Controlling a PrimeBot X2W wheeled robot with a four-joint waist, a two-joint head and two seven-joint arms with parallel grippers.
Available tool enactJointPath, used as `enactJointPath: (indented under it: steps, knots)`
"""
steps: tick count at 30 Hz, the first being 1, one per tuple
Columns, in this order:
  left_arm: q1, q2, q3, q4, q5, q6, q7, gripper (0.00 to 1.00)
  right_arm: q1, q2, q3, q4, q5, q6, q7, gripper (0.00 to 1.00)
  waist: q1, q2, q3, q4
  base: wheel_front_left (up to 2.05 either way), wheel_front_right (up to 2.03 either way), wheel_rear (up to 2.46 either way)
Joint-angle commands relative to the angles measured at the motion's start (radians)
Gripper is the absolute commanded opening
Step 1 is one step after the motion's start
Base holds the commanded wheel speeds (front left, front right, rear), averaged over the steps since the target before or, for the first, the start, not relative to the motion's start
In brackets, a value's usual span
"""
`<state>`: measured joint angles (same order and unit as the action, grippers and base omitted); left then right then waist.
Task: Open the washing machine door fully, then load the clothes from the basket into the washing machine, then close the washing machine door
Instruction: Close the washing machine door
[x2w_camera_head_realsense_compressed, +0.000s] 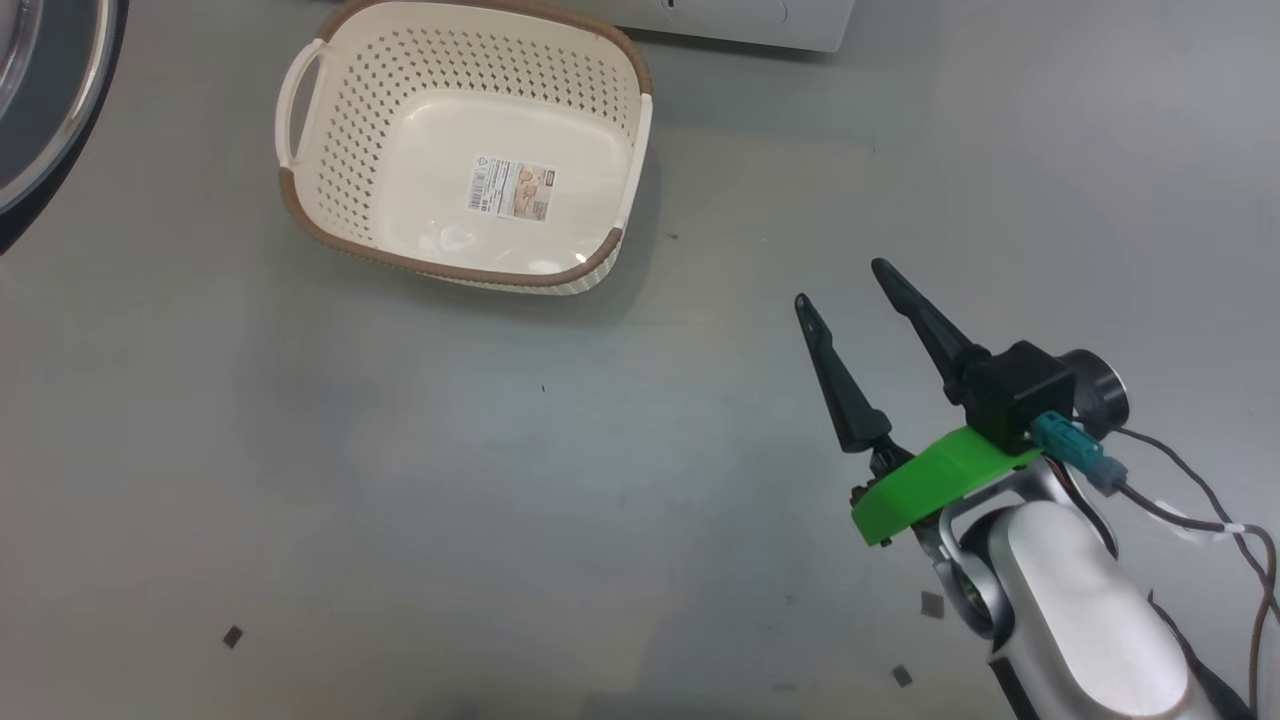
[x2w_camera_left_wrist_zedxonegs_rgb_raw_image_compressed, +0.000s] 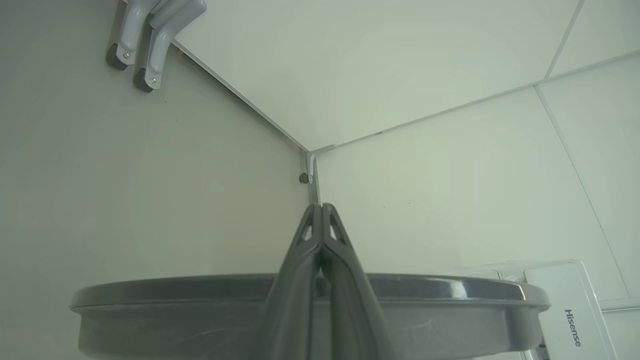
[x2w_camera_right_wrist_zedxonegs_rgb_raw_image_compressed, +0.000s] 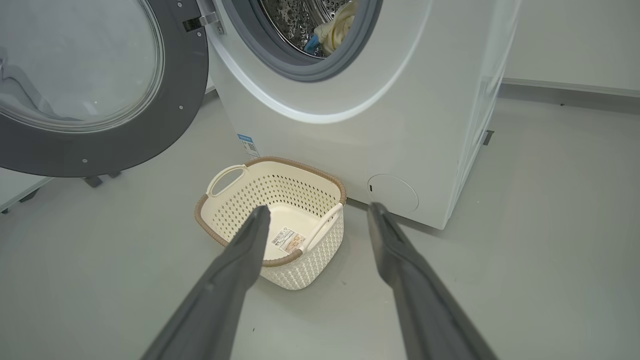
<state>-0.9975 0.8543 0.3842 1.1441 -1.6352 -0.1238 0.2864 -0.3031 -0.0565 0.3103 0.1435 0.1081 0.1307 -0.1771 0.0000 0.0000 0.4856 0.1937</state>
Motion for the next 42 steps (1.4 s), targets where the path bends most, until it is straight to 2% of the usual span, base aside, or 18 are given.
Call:
enactJointPath:
  steps: [1,12,15,31,39,42]
  knots:
    - [-0.014,0.101,0.005,-0.014,0.015,-0.007,0.005,0.00,-0.017,0.006,0.017,-0.039,-0.007,0.000,-0.006,1.00,0.0000,0.0000,0.003,-0.005,0.00,0.00,0.00]
    - [-0.054,0.093,-0.014,0.014,0.029,-0.007,0.039,0.00,-0.015,0.006,0.014,-0.050,-0.010,0.000,-0.010,1.00,0.0000,0.0000,0.017,-0.017,0.00,0.00,0.00]
    - [-0.054,0.079,-0.022,-0.012,0.022,-0.007,0.104,0.00,-0.015,0.006,0.012,-0.049,-0.010,0.000,-0.010,1.00,0.0000,0.0000,0.016,-0.017,0.00,0.00,0.00]
    - [0.029,0.049,-0.045,-0.056,0.018,-0.007,0.309,0.00,-0.010,0.006,0.019,-0.016,0.010,0.000,-0.022,1.00,0.0000,0.0000,-0.034,0.002,0.00,0.00,0.00]
    - [0.080,0.020,-0.057,-0.134,0.004,-0.007,0.445,0.00,-0.004,0.006,0.033,0.009,0.029,0.000,-0.029,1.00,0.0000,0.0000,-0.082,0.010,0.00,0.00,0.00]
    - [0.096,0.002,-0.053,-0.181,-0.002,-0.007,0.464,0.00,-0.001,0.006,0.036,0.019,0.037,0.000,-0.034,1.00,0.0000,0.0000,-0.099,0.015,0.00,0.00,0.00]
